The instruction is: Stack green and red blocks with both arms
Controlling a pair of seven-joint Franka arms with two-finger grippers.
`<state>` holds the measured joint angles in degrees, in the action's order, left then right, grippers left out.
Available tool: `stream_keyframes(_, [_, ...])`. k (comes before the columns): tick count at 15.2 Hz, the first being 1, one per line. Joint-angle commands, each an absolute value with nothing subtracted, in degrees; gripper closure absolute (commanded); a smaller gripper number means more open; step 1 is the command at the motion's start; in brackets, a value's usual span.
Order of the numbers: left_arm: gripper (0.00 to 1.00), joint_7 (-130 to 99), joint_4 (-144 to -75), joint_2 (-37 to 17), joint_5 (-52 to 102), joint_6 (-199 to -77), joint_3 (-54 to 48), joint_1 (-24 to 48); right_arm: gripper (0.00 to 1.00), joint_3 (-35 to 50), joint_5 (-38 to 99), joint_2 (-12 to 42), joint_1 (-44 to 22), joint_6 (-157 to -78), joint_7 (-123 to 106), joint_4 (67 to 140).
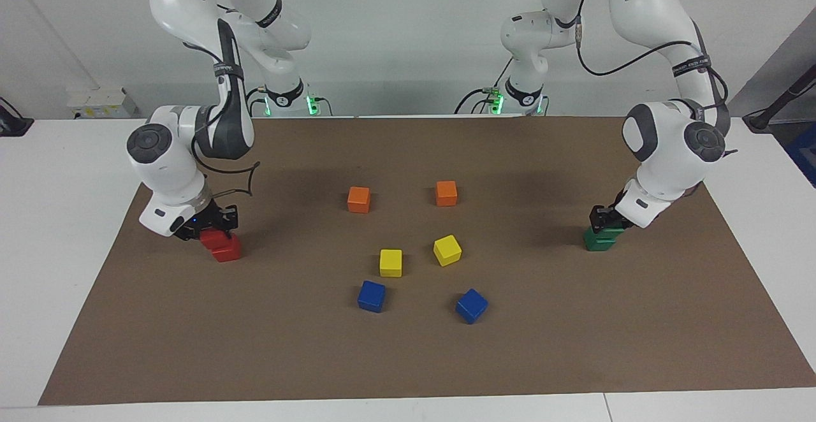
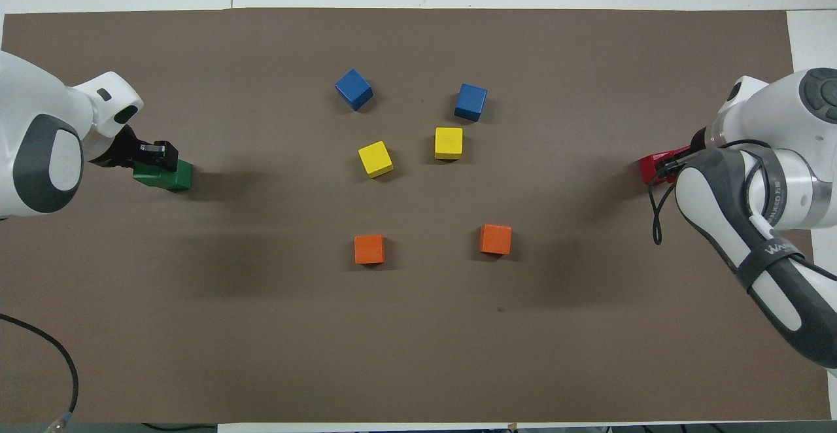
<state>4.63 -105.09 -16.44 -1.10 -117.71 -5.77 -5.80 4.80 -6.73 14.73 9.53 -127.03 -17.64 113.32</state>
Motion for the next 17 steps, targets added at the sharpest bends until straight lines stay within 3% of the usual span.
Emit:
stream_keyframes(1, [1.0,5.89,-107.75,-14.06,0.0,-119.88,-5.71,-6.24,1.0,5.54,-5.98,12.66,10.2,-128.76,-18.72,115.58])
stream_keyframes(16, [1.0,7.65,-110.48,-13.97,0.0,-123.4,-5.54,-7.12,1.0,5.54,-5.63,13.09,10.02,-131.22,-14.33,116.1])
stream_keyframes(17, [0.96,7.73,-110.48,-13.97,0.0,-123.49,-5.54,-7.21,1.0,5.54,-5.63,13.1,9.93,-131.31,-14.15,116.36])
